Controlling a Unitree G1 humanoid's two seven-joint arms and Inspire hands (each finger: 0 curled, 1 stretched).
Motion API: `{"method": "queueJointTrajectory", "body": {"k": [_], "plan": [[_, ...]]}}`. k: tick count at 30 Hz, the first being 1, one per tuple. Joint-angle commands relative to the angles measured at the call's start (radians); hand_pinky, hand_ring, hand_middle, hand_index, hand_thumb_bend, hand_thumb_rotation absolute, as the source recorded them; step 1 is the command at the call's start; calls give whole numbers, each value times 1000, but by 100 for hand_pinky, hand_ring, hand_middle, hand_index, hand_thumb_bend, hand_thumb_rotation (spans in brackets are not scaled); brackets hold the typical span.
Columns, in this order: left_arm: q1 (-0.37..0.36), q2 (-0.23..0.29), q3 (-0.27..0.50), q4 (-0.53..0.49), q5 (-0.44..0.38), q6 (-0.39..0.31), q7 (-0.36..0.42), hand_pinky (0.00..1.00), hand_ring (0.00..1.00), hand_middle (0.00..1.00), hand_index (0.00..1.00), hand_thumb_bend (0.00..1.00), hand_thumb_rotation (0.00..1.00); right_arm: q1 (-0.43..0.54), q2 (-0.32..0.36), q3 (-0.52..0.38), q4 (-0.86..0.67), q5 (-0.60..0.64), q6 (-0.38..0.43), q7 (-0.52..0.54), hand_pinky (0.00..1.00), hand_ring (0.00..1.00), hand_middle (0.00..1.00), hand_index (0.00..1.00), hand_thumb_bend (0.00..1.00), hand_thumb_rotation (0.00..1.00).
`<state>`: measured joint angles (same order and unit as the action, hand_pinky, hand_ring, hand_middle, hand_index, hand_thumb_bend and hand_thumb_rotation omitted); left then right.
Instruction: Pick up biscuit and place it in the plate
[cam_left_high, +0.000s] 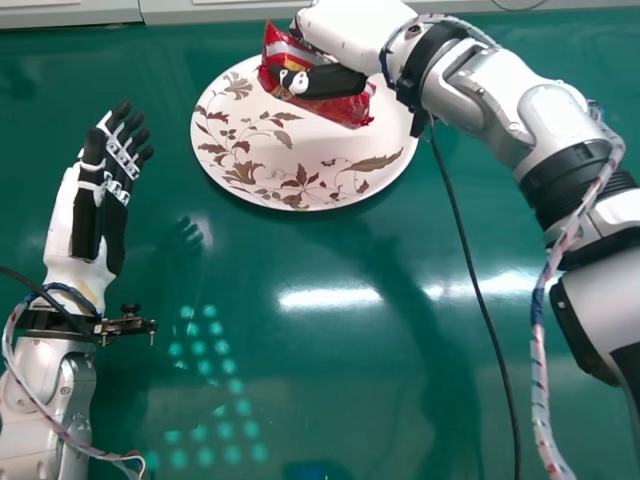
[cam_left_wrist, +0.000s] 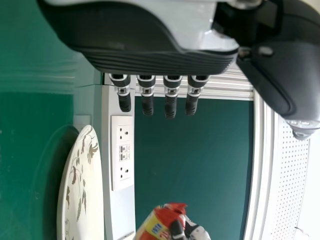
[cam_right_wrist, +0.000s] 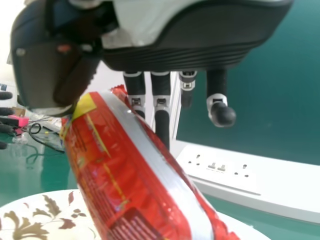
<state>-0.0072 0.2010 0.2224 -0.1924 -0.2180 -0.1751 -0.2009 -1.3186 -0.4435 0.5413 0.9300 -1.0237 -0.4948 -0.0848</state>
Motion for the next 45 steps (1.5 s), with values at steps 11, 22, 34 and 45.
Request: {"method": "queueJointTrajectory", "body": {"k": [11,22,34,45], "plan": [[40,-13,2,-45,-18,12,2,100,100,100,100,100,80,-68,82,95,197,-8,66,-131,9,39,45,51,51,0],[34,-10,4,-37,-7,11,6,100,100,100,100,100,81,-70,55,100,181,36,145,26,87,97,99,99,100,76],[12,-29,-7,25,5,-13,13,100,100,100,100,100,81,211,-60,-253,-351,409,357,213,81,96,100,100,87,66],[-67,-46,-48,171,42,-81,0,100,100,100,100,100,81,822,140,-613,-1264,741,736,197,61,73,77,77,68,40]]}}
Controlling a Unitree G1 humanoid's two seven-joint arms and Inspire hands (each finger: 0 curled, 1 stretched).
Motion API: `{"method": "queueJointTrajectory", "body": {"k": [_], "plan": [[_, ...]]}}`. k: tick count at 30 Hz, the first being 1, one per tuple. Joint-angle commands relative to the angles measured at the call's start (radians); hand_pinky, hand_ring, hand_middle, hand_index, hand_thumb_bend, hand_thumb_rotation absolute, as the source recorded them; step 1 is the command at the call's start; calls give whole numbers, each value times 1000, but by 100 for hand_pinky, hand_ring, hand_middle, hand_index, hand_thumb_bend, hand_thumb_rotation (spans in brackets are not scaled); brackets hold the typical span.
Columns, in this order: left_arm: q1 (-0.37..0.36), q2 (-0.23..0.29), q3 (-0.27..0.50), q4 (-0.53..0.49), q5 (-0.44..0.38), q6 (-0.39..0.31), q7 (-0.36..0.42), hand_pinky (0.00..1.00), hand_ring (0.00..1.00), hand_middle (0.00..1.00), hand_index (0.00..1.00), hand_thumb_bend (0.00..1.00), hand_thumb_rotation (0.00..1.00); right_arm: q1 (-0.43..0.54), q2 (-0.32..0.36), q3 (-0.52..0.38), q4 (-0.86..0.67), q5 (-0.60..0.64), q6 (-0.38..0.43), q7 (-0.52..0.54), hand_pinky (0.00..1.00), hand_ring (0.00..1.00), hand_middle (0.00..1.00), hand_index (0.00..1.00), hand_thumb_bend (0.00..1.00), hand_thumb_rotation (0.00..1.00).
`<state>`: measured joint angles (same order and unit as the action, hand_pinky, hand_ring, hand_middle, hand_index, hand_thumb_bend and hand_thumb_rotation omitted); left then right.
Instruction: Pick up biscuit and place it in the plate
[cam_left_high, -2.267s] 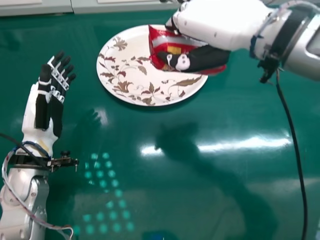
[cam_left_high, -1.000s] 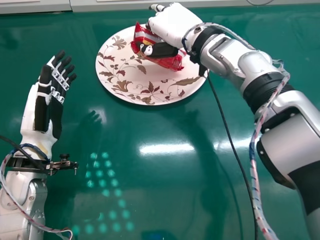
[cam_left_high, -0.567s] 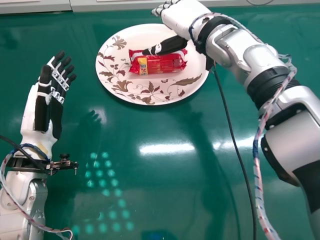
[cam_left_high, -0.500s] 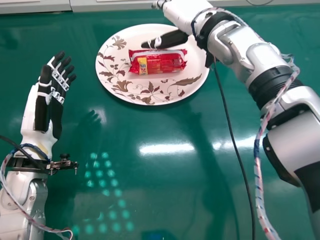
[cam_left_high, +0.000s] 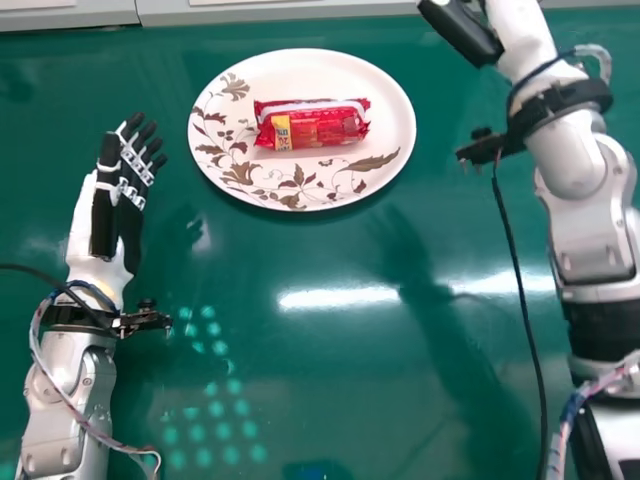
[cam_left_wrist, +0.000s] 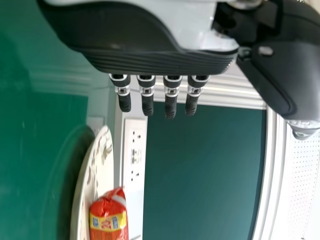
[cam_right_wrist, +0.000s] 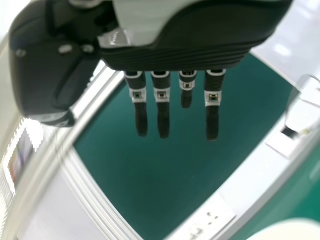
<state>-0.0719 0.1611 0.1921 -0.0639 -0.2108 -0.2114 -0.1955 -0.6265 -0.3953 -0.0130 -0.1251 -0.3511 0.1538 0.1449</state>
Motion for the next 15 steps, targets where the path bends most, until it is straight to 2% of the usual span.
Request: {"method": "queueJointTrajectory", "body": {"k": [1,4,6,11,15], "plan": [[-7,-7,-21,55,35,-54,-9,100,100,100,100,99,82,173,128,-70,-281,82,123,-47,60,71,75,75,65,39],[-18,-13,-31,80,34,-64,-12,100,100,100,100,98,82,277,225,-100,-437,152,194,-71,59,69,72,74,58,36],[-25,-17,-39,94,41,-70,-8,100,100,100,100,97,83,337,272,-115,-503,200,214,-80,59,70,72,74,56,32],[-35,-37,-59,120,43,-85,-10,100,100,100,100,99,82,479,300,-119,-617,221,227,-93,64,76,78,79,51,33],[-47,-47,-69,150,53,-108,-9,100,100,100,100,100,83,552,313,-136,-644,250,198,-104,68,77,79,80,48,32]]}}
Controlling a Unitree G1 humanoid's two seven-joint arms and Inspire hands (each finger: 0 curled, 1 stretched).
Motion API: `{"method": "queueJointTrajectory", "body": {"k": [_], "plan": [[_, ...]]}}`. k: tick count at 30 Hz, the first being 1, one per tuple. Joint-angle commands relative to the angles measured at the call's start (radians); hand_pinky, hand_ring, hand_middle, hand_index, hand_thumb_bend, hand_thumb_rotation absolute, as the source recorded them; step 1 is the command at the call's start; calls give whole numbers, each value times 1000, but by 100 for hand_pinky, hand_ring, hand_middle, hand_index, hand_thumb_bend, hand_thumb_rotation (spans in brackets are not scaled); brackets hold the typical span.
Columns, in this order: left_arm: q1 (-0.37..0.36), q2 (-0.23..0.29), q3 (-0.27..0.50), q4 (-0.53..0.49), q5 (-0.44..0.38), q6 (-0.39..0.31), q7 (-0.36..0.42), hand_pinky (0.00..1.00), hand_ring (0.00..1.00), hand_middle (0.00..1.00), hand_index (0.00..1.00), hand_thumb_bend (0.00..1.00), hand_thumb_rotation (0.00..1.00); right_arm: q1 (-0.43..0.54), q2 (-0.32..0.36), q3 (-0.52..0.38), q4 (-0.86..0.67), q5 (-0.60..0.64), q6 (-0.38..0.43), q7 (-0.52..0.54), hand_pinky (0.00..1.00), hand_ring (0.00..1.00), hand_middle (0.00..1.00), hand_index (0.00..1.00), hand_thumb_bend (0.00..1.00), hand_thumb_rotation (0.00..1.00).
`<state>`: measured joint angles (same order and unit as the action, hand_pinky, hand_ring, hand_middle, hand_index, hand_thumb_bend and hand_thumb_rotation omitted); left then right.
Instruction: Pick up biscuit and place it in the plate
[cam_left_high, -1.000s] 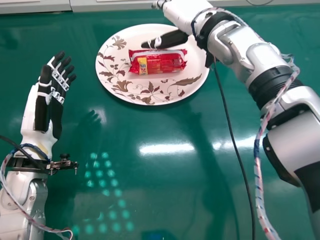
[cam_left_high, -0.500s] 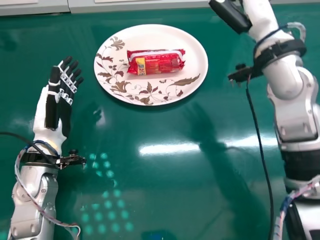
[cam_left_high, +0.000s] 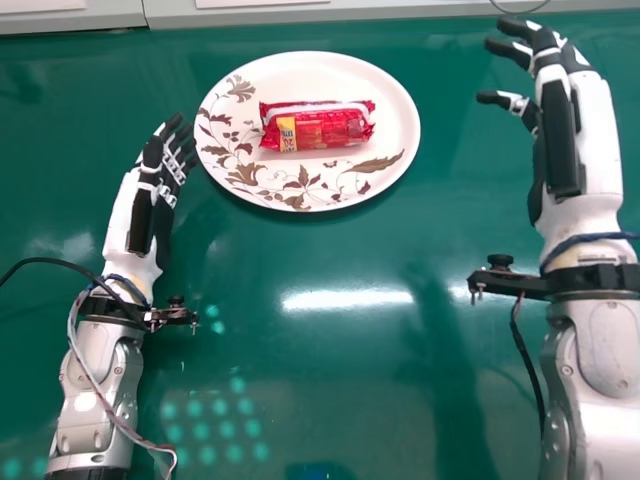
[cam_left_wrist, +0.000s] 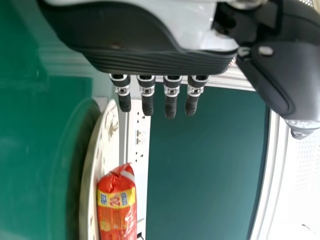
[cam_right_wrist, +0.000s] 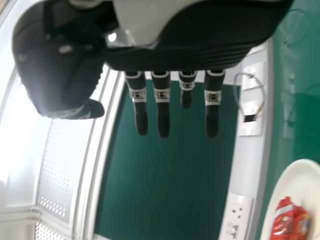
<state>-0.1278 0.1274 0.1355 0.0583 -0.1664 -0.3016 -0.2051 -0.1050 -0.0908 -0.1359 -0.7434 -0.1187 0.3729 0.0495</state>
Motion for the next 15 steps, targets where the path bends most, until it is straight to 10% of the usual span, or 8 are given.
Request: {"method": "queueJointTrajectory", "body": {"k": [1,15], "plan": [[6,-16,-15,32,14,-20,5,100,100,100,100,100,83,47,11,-18,-28,23,-33,-11,68,77,79,80,48,31],[-70,-48,-3,156,-32,-101,-56,100,100,100,100,95,82,168,-6,-74,33,15,-186,-44,74,79,79,77,38,33]]}}
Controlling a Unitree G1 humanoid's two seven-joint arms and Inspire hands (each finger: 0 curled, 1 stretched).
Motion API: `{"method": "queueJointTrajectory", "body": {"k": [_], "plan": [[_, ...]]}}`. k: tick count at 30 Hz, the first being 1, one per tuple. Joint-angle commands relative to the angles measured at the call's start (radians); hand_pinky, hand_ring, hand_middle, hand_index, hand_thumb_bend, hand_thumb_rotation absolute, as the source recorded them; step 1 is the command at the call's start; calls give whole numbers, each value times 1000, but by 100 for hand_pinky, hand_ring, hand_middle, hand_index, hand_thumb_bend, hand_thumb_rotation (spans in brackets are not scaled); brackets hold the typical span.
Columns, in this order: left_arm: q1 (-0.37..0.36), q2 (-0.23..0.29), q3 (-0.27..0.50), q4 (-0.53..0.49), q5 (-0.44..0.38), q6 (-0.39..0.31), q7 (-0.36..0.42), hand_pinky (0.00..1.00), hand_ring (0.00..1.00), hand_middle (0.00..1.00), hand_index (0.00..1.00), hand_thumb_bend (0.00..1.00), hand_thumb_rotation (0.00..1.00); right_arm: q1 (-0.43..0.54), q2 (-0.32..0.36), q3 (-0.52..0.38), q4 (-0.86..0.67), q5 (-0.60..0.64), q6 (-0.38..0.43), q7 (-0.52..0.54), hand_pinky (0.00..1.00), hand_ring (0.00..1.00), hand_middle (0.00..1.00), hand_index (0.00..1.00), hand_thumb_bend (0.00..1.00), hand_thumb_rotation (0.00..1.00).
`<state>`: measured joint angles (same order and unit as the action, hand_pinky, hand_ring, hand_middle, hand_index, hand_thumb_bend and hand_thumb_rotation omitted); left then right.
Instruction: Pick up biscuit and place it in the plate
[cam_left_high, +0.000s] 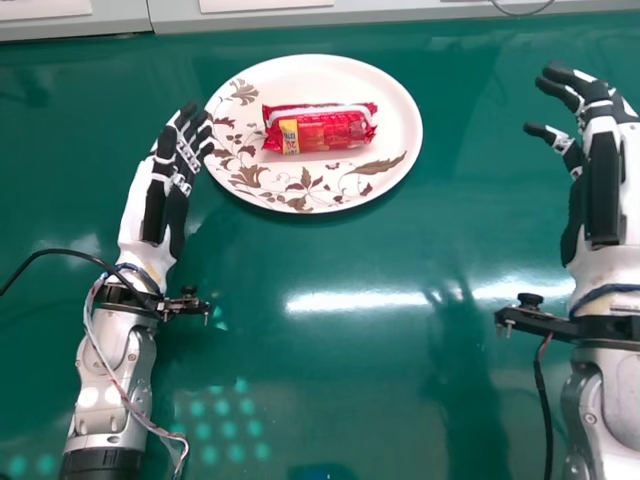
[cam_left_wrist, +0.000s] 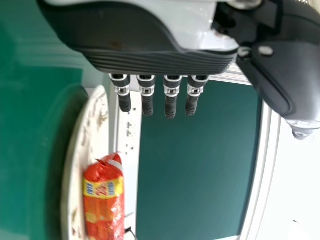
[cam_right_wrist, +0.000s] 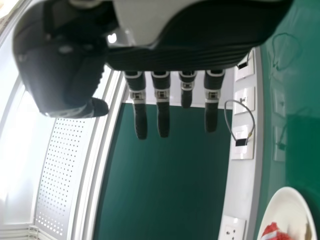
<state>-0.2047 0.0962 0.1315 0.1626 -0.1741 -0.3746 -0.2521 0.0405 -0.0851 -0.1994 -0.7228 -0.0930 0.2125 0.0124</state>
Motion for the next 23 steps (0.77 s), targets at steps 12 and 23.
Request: {"method": "queueJointTrajectory", "body": {"k": [12,23], "plan": [[-20,-48,27,129,-91,-91,-49,100,100,100,100,97,79,80,5,-52,101,45,-197,-16,75,79,79,78,35,35],[-18,-40,39,96,-107,-71,-45,100,100,100,100,93,79,100,32,-21,102,50,-227,-36,78,80,81,79,28,18]]}}
